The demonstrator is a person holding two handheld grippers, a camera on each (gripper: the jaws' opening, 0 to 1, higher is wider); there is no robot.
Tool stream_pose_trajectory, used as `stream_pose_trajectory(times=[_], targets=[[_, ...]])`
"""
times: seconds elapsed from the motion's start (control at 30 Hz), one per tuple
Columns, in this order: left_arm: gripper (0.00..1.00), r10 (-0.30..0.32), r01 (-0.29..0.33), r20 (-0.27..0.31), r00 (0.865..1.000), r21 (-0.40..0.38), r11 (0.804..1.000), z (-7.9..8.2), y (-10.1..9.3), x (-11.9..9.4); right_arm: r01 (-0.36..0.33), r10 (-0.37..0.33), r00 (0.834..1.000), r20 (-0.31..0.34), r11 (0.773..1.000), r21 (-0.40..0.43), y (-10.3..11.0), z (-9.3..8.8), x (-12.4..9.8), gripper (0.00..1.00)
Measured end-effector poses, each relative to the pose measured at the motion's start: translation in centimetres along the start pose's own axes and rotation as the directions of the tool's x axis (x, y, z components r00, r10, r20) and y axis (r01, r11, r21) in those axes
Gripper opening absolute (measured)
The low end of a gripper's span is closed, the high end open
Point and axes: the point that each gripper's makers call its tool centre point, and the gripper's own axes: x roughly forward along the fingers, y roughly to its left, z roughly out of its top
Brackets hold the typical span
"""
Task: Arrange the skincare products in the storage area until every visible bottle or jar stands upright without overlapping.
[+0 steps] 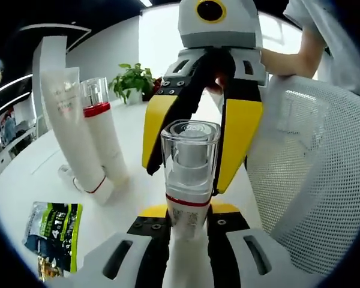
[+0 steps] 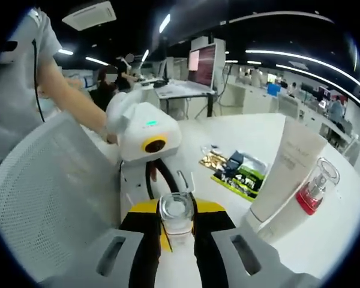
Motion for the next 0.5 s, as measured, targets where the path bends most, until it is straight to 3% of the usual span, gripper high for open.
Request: stream_pose_trajectory(times=[0.37,0.5], targets=[[0.26,0.003,-0.003,0.020,1.000,0.014,1.000,0.2,-0.2,0.0,0.001,-0.001,1.000,0.003,1.000,0.026,0.1,0.0,0.1,0.20],[0.27,0.001,-0.001,-0.014,1.000,0.009,1.000,-0.9,-0.4,0.0,-0.008,0.008,1.000,0.001,1.000,0.029,0.3,0.1,0.2,0.20]])
